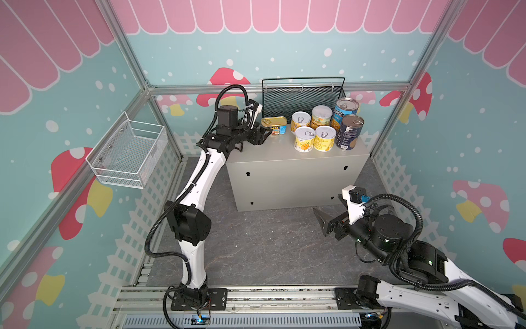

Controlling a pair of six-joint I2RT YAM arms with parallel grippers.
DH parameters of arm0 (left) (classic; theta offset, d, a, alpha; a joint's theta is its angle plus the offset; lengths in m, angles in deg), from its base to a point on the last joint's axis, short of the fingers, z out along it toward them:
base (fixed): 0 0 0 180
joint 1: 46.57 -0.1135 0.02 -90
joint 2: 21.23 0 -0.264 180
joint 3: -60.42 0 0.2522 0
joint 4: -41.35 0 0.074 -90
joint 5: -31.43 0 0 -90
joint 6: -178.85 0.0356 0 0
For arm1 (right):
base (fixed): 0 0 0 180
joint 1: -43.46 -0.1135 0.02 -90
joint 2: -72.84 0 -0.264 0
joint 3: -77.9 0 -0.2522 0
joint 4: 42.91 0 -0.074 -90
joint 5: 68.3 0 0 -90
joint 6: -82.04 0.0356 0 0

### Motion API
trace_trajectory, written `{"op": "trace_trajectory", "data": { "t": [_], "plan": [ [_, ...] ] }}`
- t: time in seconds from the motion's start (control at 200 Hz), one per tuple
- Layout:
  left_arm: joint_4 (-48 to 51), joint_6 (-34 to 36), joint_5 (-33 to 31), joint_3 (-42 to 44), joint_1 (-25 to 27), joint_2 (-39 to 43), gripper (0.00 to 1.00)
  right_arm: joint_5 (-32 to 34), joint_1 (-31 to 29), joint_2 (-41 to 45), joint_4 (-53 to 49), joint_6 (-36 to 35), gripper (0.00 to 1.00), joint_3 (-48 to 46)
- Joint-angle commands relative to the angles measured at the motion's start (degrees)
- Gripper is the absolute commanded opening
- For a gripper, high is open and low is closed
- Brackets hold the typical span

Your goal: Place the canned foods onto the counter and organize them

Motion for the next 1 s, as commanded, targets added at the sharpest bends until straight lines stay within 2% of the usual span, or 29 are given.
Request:
{"op": "trace_trajectory", "data": {
  "t": [0.0, 0.58, 0.996],
  "plan": [
    [1.9, 1.3, 2.6, -3.2, 0.2, -1.7, 0.75, 0.9, 0.0, 0.2, 1.1, -0.3, 1.0, -0.7],
    [2.2, 0.7, 5.6, -6.1, 0.6, -3.2, 0.79, 1.2, 0.0, 1.8, 1.1, 0.3, 0.99, -2.1],
    [2.6, -6.6, 4.8, -7.3, -0.1, 0.0, 0.83, 1.1, 0.0, 1.7, 1.3, 0.5, 1.0, -2.5]
  ]
}}
